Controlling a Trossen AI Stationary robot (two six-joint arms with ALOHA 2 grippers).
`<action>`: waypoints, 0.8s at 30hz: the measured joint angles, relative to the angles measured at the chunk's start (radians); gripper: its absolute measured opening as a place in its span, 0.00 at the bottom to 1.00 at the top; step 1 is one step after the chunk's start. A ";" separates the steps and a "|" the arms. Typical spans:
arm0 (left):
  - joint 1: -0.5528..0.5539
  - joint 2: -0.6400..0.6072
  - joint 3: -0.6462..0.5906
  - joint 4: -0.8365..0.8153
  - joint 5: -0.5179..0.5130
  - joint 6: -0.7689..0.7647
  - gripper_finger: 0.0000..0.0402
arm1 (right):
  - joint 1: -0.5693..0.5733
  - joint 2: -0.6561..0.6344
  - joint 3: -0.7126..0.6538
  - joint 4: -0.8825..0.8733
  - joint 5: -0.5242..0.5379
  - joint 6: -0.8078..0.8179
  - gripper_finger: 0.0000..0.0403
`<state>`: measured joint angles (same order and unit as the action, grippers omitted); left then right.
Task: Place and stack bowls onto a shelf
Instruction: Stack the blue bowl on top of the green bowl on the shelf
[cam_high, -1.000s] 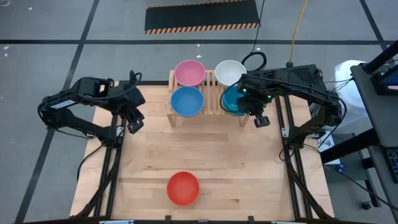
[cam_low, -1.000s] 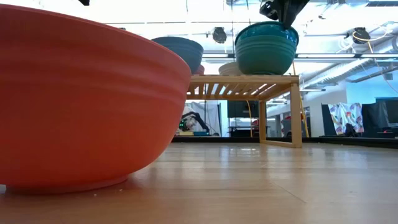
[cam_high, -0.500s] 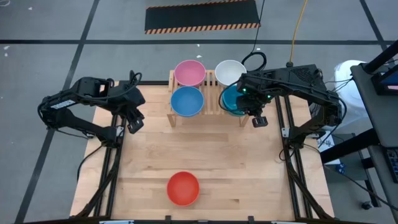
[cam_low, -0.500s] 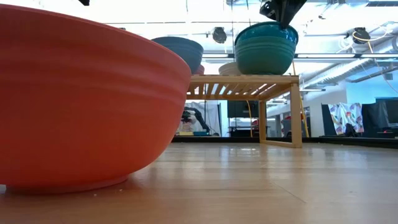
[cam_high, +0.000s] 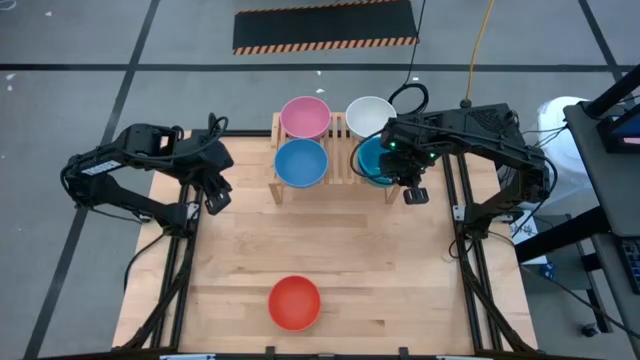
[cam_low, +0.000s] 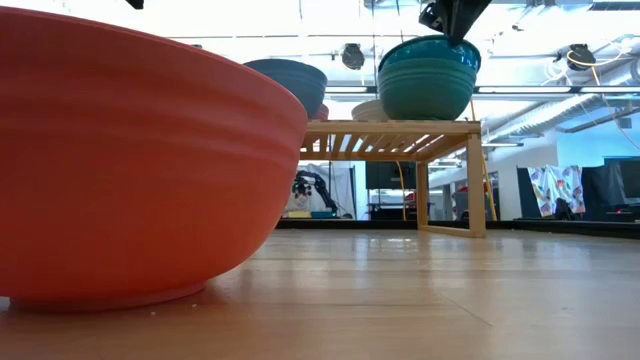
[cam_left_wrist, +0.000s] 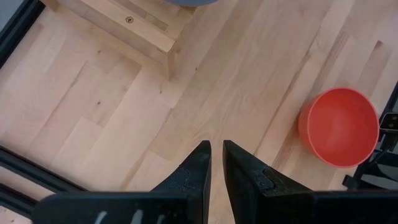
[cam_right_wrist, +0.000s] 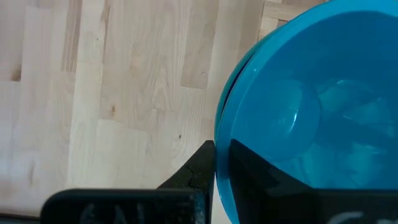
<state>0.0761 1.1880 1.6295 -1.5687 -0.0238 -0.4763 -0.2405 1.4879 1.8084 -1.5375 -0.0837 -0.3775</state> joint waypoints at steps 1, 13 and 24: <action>0.000 0.000 0.000 0.000 0.000 0.000 0.12 | 0.000 0.000 0.000 0.000 0.000 0.004 0.09; 0.000 0.000 0.000 -0.002 0.000 0.000 0.12 | 0.022 -0.010 0.000 0.030 0.002 0.017 0.09; 0.000 0.000 0.000 -0.002 0.000 0.000 0.12 | 0.021 -0.019 0.000 0.052 0.056 0.025 0.09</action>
<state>0.0760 1.1878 1.6295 -1.5707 -0.0238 -0.4763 -0.2195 1.4686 1.8084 -1.4852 -0.0281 -0.3527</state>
